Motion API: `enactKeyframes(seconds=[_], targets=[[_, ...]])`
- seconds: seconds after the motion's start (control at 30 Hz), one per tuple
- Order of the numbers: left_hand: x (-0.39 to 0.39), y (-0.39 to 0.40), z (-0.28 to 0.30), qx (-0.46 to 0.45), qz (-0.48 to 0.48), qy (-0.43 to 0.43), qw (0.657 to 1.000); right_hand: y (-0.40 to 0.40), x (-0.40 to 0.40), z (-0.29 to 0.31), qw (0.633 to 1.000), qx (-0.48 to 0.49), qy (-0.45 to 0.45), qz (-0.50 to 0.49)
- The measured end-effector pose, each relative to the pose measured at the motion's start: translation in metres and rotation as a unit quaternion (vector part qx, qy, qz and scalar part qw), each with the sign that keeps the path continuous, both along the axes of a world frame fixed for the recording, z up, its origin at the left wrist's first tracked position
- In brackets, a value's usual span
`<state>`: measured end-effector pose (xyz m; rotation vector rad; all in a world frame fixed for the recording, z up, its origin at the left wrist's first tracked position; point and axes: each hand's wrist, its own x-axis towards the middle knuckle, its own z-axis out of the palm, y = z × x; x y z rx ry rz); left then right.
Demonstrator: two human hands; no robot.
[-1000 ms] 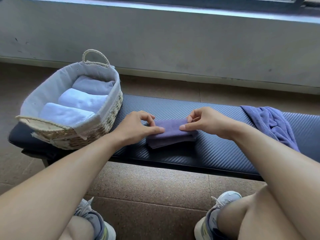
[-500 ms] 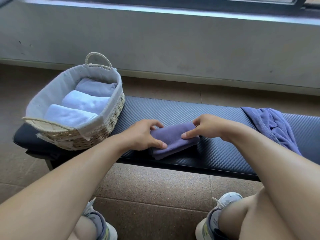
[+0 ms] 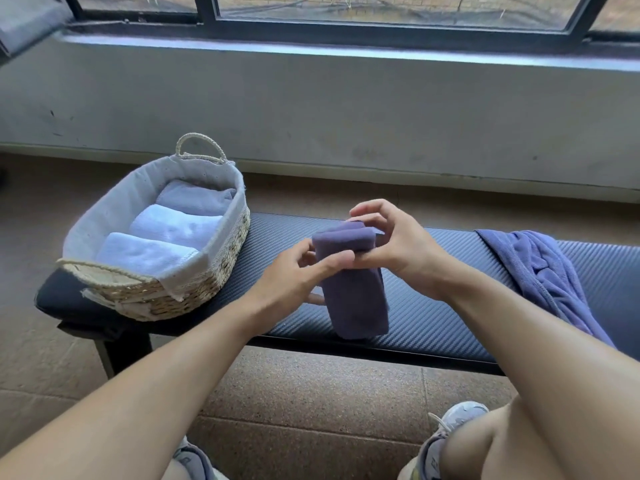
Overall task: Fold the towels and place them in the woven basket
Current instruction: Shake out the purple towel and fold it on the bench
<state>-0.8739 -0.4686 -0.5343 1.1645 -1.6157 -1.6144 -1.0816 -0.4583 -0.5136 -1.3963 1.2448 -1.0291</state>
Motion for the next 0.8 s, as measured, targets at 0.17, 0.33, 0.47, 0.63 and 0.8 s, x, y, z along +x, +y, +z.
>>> enactKeyframes(seconds=[0.17,0.33,0.47,0.63,0.8], targets=[[-0.004,0.004,0.003,-0.059,0.078,-0.014,0.995,0.004,0.01,-0.006,0.999,0.008,-0.01,0.039],[-0.008,0.0,0.002,0.004,0.157,0.049,0.986,0.005,0.014,-0.01,0.995,0.008,0.101,-0.002],[-0.007,-0.005,0.0,0.123,0.168,0.127,0.97,0.006,0.013,-0.011,0.984,-0.016,0.176,0.005],[-0.006,-0.002,-0.002,0.089,0.139,0.042,0.985,0.006,0.01,-0.014,0.973,-0.022,0.228,0.011],[0.0,-0.008,-0.011,-0.005,0.129,-0.068,0.989,0.007,0.011,-0.017,0.97,-0.015,0.236,0.045]])
